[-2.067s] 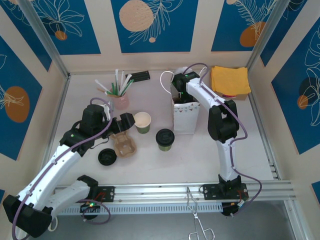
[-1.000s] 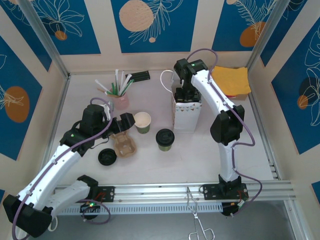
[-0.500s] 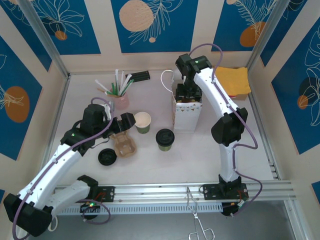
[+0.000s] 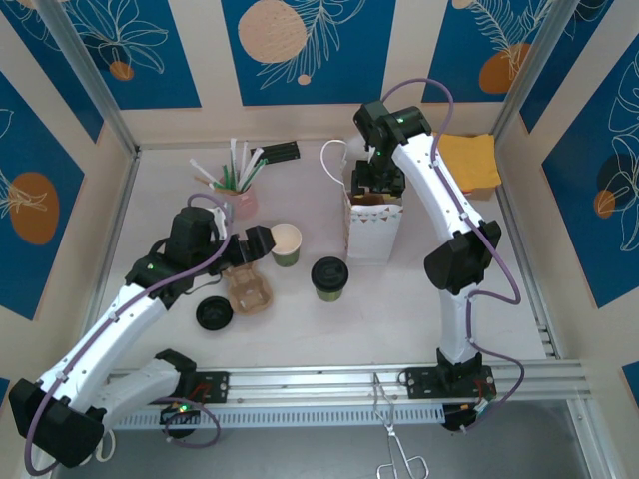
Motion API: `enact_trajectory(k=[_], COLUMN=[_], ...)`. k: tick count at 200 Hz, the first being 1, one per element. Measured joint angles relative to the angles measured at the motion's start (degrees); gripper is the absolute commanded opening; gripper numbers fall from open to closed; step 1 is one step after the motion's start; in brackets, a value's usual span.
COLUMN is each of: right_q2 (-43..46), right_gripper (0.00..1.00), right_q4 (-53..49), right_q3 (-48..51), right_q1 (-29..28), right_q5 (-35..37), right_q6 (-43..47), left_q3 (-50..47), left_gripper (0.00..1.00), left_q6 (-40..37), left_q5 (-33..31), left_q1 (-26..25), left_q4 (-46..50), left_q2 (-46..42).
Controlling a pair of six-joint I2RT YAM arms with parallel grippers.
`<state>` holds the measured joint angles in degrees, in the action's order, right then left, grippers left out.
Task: Pack the takeout coffee
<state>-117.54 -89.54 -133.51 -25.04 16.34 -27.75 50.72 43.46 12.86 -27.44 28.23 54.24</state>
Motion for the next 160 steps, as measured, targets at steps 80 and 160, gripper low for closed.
enact_trajectory(k=[80, 160], right_q2=[0.0, 0.0], right_gripper=[0.61, 0.61], right_q4=[-0.3, -0.9], right_q3=[-2.6, -4.9], right_q1=[-0.1, -0.2], right_q5=[0.0, 0.9], right_q6=[-0.5, -0.9], left_q3=[0.3, 0.4], left_gripper=[1.00, 1.00], left_q6=[0.0, 0.0], left_q5=[0.2, 0.2], left_q1=[-1.0, -1.8], left_q4=[-0.4, -0.9], left_q2=[0.3, 0.8])
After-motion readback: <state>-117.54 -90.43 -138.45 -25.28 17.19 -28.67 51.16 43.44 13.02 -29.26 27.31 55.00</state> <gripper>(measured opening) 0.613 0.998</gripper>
